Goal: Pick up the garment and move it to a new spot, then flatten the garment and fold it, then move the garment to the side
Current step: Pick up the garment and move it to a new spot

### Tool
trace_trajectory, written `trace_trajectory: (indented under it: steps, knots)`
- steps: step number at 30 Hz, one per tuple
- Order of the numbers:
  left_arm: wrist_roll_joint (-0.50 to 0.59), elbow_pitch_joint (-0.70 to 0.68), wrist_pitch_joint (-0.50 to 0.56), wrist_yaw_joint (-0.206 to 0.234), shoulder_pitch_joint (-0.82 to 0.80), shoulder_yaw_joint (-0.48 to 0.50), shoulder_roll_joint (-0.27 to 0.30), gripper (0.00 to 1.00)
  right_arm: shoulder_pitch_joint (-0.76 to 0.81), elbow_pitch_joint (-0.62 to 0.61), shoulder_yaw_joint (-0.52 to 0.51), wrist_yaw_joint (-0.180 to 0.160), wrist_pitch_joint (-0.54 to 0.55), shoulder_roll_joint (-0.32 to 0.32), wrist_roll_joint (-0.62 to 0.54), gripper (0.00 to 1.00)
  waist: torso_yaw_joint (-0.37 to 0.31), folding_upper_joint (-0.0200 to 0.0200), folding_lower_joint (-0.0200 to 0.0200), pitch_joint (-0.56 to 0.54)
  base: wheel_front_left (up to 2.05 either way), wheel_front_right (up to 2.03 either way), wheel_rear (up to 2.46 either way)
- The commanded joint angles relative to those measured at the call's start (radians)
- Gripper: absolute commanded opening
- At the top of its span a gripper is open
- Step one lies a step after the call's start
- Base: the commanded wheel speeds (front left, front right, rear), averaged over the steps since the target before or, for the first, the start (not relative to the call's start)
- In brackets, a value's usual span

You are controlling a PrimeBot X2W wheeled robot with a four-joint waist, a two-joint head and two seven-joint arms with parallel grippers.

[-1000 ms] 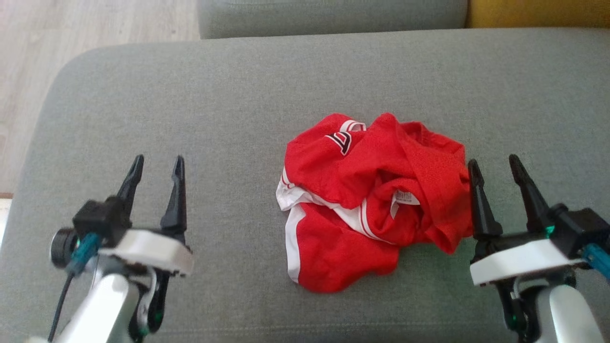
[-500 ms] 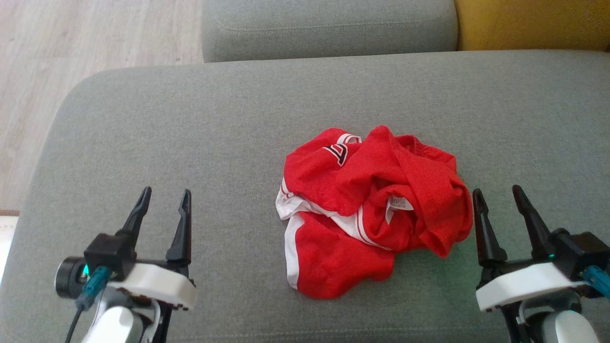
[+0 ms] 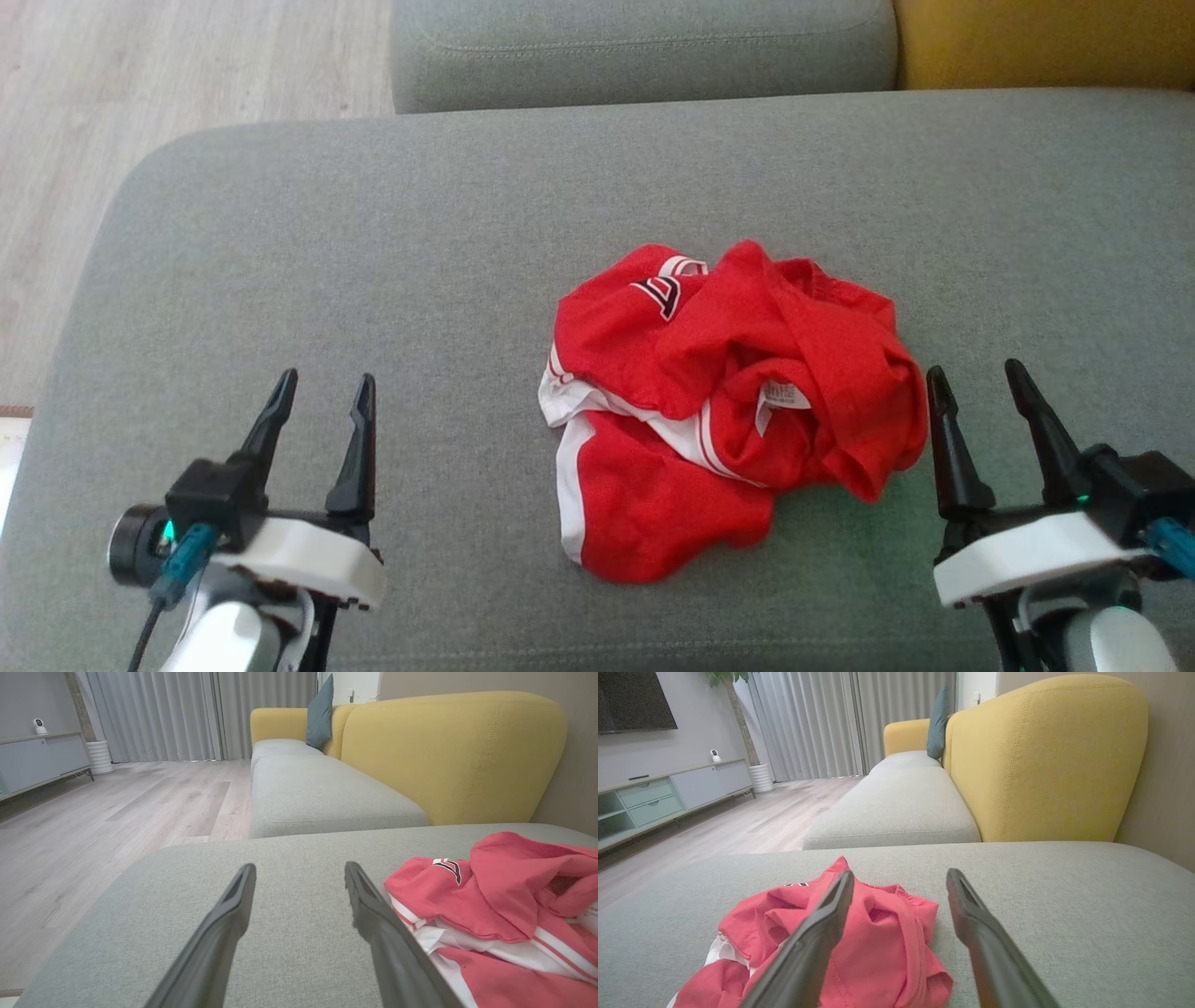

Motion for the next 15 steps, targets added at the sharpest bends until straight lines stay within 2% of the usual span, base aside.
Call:
trace_trajectory:
  steps: [1,10,15]
  knots:
    - [0.006,-0.031,-0.012,0.004,-0.046,0.039,0.023,1.0,-0.028,-0.04,0.021,-0.001,-0.001,-0.005,0.001,1.0,0.0,0.0,0.0,0.001,0.0,0.0,0.0]
    - [0.011,-0.027,-0.011,-0.01,-0.068,0.03,0.022,1.0,-0.041,-0.04,0.02,-0.001,-0.004,-0.005,0.001,1.0,0.0,0.0,0.0,0.024,0.0,0.0,0.0]
    - [0.009,-0.004,0.037,-0.064,-0.154,-0.023,-0.001,1.0,-0.064,-0.046,0.027,-0.001,-0.006,-0.005,0.0,1.0,-0.003,0.0,0.0,0.07,0.0,0.0,0.0]
